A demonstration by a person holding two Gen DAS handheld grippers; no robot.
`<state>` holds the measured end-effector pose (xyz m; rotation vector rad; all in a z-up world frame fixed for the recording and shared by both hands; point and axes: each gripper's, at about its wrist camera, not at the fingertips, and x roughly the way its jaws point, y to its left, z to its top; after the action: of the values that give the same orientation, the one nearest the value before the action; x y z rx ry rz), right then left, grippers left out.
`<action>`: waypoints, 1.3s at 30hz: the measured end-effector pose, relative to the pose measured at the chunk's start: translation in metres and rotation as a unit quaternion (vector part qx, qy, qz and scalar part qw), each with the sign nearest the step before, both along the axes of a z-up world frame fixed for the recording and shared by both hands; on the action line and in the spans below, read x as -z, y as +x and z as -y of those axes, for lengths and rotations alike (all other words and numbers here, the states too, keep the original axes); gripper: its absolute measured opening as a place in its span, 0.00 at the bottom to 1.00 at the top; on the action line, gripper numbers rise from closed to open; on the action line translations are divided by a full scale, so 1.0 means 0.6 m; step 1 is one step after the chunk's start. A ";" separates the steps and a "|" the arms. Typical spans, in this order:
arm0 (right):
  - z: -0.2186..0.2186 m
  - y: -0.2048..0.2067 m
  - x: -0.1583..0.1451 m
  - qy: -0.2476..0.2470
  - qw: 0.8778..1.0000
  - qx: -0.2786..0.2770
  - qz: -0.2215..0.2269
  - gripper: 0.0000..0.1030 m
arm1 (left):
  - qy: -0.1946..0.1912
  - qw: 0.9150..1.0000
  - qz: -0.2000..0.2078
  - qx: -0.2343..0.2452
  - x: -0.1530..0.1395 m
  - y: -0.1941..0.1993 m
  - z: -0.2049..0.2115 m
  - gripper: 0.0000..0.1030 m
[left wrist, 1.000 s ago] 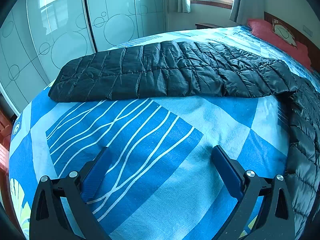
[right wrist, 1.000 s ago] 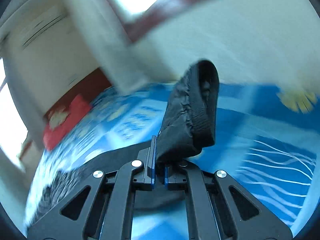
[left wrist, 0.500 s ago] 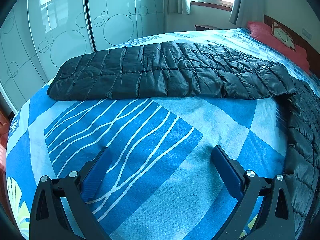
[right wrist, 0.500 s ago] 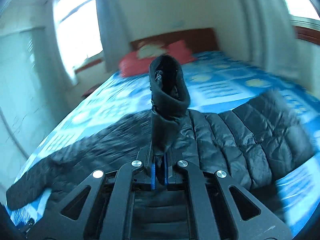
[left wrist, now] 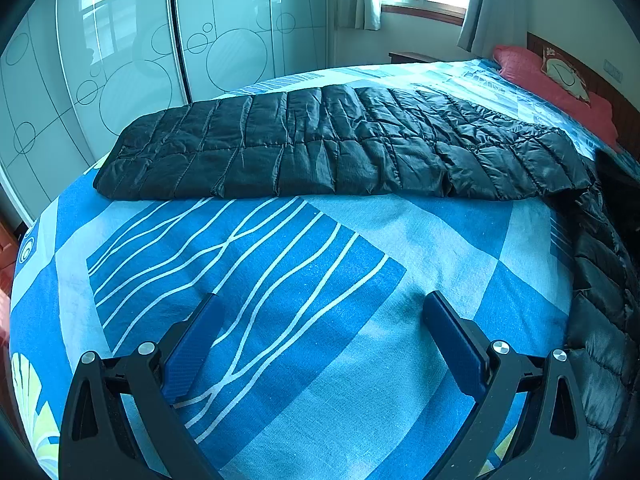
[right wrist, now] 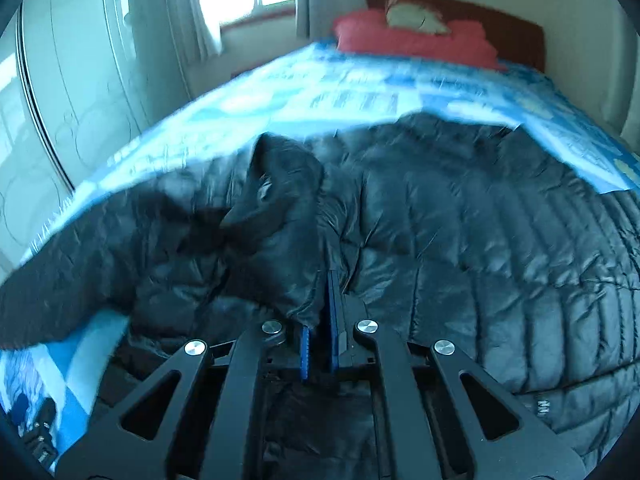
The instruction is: Fold large clothes
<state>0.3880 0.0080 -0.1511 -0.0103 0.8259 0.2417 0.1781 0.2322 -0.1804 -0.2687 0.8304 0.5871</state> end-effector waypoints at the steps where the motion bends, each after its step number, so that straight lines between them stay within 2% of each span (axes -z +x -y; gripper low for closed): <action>1: -0.006 0.004 0.004 -0.007 1.000 -0.001 -0.008 0.12 | 0.000 1.000 0.000 0.000 0.000 0.000 0.000 0.96; 4: -0.005 -0.001 -0.006 0.013 1.000 -0.026 -0.010 0.31 | 0.000 1.000 0.000 0.000 0.000 0.000 -0.001 0.96; 5: -0.002 -0.009 -0.013 0.022 0.999 -0.036 -0.008 0.42 | 0.000 1.000 0.000 0.000 0.000 0.000 0.000 0.96; 6: 0.003 -0.019 -0.024 0.035 0.998 -0.046 -0.006 0.59 | 0.000 1.000 0.000 0.000 0.000 0.000 0.000 0.96; 7: 0.010 -0.034 -0.035 0.052 0.997 -0.059 0.001 0.62 | 0.000 1.000 0.000 0.000 0.000 0.001 0.000 0.96; 10: 0.038 -0.074 -0.066 0.061 0.995 -0.075 0.035 0.61 | 0.000 1.000 0.000 0.000 0.001 0.000 0.000 0.96; 11: 0.065 -0.089 -0.080 0.059 0.994 -0.071 0.050 0.57 | 0.000 1.000 0.000 0.000 0.001 0.000 0.000 0.96; 12: 0.086 -0.096 -0.090 0.056 0.995 -0.064 0.055 0.48 | 0.000 1.000 0.000 0.000 0.001 0.000 0.000 0.96; 15: 0.212 -0.088 -0.106 0.047 0.997 0.008 0.057 0.31 | 0.001 1.000 0.000 0.000 0.001 -0.001 0.000 0.96; 16: 0.253 -0.082 -0.105 0.047 0.997 0.036 0.057 0.29 | 0.001 1.000 -0.001 0.000 0.001 -0.001 0.000 0.96; 18: 0.368 -0.066 -0.098 0.040 0.990 0.124 0.054 0.25 | 0.002 1.000 -0.001 0.000 0.001 0.000 0.000 0.96; 20: 0.446 -0.058 -0.084 0.036 0.982 0.180 0.047 0.25 | 0.003 1.000 -0.002 0.000 0.001 0.001 0.000 0.96; 22: 0.509 -0.045 -0.056 0.020 0.975 0.222 0.023 0.25 | 0.004 1.000 -0.002 -0.001 0.002 0.002 0.001 0.96; 23: 0.536 -0.036 -0.030 0.018 0.971 0.239 -0.004 0.25 | 0.004 1.000 -0.002 -0.001 0.002 0.003 0.000 0.96; 24: 0.557 -0.028 0.000 0.041 0.970 0.237 -0.036 0.22 | 0.004 1.000 -0.002 -0.001 0.002 0.002 0.001 0.96; 26: 0.570 -0.028 0.015 0.066 0.972 0.225 -0.031 0.22 | 0.004 1.000 -0.002 -0.001 0.002 0.002 0.001 0.96; 27: 0.566 -0.028 0.011 0.059 0.973 0.220 -0.032 0.22 | 0.004 1.000 -0.002 -0.001 0.002 0.002 0.002 0.96; 29: 0.557 -0.028 -0.013 0.044 0.975 0.215 -0.024 0.21 | 0.004 1.000 -0.002 -0.001 0.002 0.002 0.003 0.96; 32: 0.567 -0.017 -0.053 0.069 0.973 0.220 0.012 0.22 | 0.005 1.000 -0.003 -0.001 0.002 0.002 0.002 0.96; 35: 0.588 0.028 -0.069 0.077 0.968 0.237 0.017 0.23 | 0.006 1.000 -0.004 -0.001 0.003 0.005 0.002 0.96; 39: 0.600 0.092 -0.050 0.042 0.968 0.249 -0.002 0.24 | 0.007 1.000 -0.004 -0.001 0.003 0.005 0.003 0.96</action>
<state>0.4434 -0.3517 -0.1213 0.2756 0.7953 -0.1975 0.1812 0.2306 -0.1824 -0.2551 0.8332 0.5963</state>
